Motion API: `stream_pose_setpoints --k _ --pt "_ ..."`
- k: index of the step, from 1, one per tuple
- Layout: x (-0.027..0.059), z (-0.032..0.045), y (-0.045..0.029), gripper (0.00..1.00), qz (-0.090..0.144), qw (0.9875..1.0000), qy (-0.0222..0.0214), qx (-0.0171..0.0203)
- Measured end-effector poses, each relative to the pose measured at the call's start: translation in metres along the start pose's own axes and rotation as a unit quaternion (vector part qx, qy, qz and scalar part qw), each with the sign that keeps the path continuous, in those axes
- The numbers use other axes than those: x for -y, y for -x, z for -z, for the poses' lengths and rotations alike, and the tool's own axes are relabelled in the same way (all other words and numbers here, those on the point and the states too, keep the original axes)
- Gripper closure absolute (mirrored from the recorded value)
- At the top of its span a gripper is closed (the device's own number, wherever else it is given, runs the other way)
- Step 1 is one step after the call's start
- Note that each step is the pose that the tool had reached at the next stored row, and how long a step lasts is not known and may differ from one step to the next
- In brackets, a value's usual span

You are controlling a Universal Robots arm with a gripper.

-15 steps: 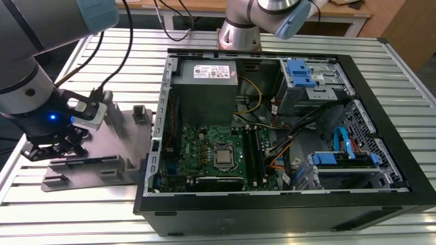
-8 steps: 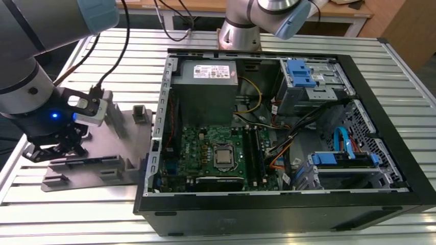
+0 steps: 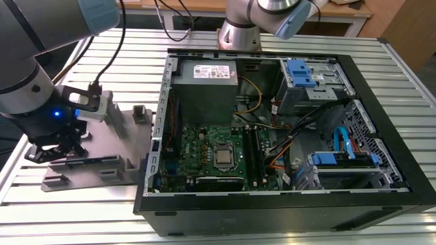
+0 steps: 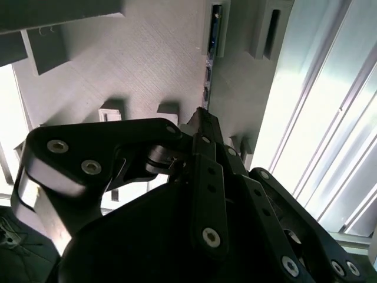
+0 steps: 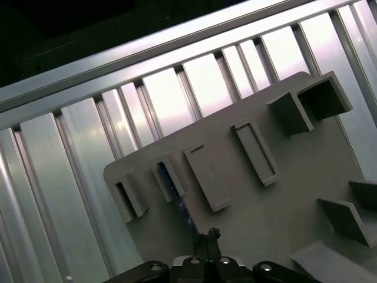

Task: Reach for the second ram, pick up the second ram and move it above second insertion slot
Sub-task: 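Pick up the second ram and move it above second insertion slot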

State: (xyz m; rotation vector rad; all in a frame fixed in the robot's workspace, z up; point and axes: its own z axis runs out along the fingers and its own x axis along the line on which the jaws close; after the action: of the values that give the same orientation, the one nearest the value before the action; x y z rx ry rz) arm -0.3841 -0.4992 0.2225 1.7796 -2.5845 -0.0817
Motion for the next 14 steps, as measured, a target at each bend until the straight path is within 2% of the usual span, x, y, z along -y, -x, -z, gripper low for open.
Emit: stream_pose_setpoints --k 7,14 --pt "0.0000 0.0000 0.0000 0.93 0.037 0.9993 0.0010 -0.0017" --pt "0.0000 0.0000 0.0000 0.93 0.072 0.9974 0.0020 -0.0032"
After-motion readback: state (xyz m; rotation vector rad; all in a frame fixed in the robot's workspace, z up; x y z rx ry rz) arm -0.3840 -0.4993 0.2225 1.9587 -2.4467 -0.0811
